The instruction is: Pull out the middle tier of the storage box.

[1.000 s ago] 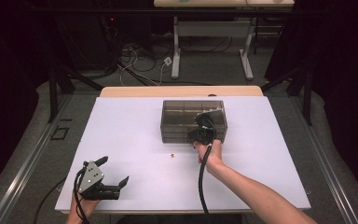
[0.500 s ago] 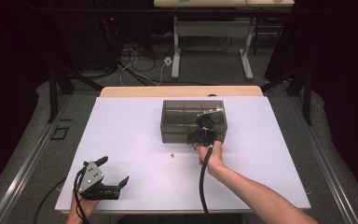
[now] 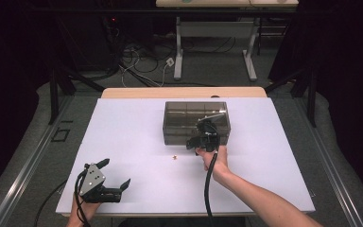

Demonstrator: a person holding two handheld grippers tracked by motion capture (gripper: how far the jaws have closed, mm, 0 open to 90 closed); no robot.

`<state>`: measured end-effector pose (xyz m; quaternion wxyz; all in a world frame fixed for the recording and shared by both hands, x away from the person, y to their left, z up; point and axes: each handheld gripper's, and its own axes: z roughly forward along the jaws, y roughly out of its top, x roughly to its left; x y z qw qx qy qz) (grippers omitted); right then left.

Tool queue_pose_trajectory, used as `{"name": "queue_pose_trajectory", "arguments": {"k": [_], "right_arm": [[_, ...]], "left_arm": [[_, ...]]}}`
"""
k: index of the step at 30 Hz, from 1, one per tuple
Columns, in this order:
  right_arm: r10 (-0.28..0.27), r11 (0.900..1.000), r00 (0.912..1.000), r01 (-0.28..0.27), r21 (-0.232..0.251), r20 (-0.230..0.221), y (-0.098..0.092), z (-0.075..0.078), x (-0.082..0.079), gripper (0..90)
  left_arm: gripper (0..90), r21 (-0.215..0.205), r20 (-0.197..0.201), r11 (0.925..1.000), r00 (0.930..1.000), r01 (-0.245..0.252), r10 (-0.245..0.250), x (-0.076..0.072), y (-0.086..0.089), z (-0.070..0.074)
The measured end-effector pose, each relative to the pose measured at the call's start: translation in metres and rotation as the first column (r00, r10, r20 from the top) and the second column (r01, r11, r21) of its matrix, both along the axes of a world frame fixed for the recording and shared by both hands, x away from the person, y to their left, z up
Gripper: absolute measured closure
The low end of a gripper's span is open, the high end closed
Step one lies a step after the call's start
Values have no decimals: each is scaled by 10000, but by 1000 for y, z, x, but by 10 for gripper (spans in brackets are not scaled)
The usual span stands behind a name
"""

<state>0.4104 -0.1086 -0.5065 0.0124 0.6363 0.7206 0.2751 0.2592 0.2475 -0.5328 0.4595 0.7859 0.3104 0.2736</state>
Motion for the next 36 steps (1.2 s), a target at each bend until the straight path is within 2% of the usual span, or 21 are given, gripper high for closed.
{"name": "queue_pose_trajectory", "arguments": {"k": [2,3,7,9,10,11,12,13,16,17,18,21,23,24,26,27,28,29,30,32,36], "right_arm": [[119,9999,9999,-120,-54,-85,0,0,-2,377],[540,9985,9985,-540,-19,41,-1,-2,-4,365],[1023,9944,9947,-1023,-262,-37,-4,-2,-9,356],[1210,9925,9899,-1217,55,733,-7,-9,-13,343],[1210,9925,9899,-1217,55,733,-7,-9,-13,343],[1451,9891,9893,-1446,-267,172,-12,-7,-15,340],[1451,9891,9893,-1446,-267,172,-12,-7,-15,340],[1459,9893,9881,-1460,-6,487,-13,-11,-16,326],[1951,9807,9800,-1944,-203,402,-19,-11,-19,300],[2241,9746,9728,-2238,-120,593,-24,-12,-21,280],[2340,9717,9662,-2360,67,1081,-25,-15,-22,271],[2613,9651,9604,-2618,-71,965,-30,-15,-24,248],[2707,9615,9520,-2748,92,1431,-35,-18,-27,226],[2707,9615,9520,-2748,92,1431,-35,-18,-27,226],[2896,9561,9443,-2930,-13,1561,-39,-19,-29,211],[2913,9559,9449,-2936,-70,1496,-40,-18,-31,208],[3159,9487,9406,-3145,-317,1243,-46,-15,-32,203],[3159,9487,9406,-3145,-317,1243,-46,-15,-32,203],[2807,9566,9424,-2901,266,1820,-50,-19,-33,201],[2846,9562,9414,-2923,171,1808,-52,-19,-33,200],[2802,9556,9398,-2924,362,1955,-60,-18,-34,192]], "left_arm": [[0,-1,3,10000,10000,-1,1,0,0,0],[0,-8,-3,10000,10000,-22,22,0,0,0],[0,6,27,10000,10000,-22,22,0,0,0],[0,-18,-32,10000,10000,-4,4,0,0,0],[0,-18,-32,10000,10000,-4,4,0,0,0],[0,-20,34,10000,10000,-12,12,0,0,0],[0,-20,28,10000,10000,-9,9,0,0,0],[0,-31,20,10000,10000,-22,22,0,-1,-1],[0,4,-32,10000,10000,9,-9,0,0,0],[0,22,-11,10000,10000,9,-9,0,0,0],[0,-60,-62,10000,10000,-33,33,0,0,0],[0,-77,-38,10000,10000,-63,62,0,-1,-1],[0,-65,-31,10000,10000,-53,53,0,-1,-1],[0,-65,-31,10000,10000,-53,53,0,-1,-1],[0,13,-15,10000,10000,8,-8,0,-1,-1],[0,12,-19,10000,10000,-3,3,0,-1,-1],[0,21,-13,10000,10000,-2,2,0,-1,-1],[0,-27,-39,10000,10000,-26,26,0,-1,-1],[0,-26,-37,10000,10000,-25,25,0,-1,-1],[0,13,5,10000,10000,-20,20,0,0,-1],[0,122,45,9999,10000,-56,56,1,0,-1]]}}
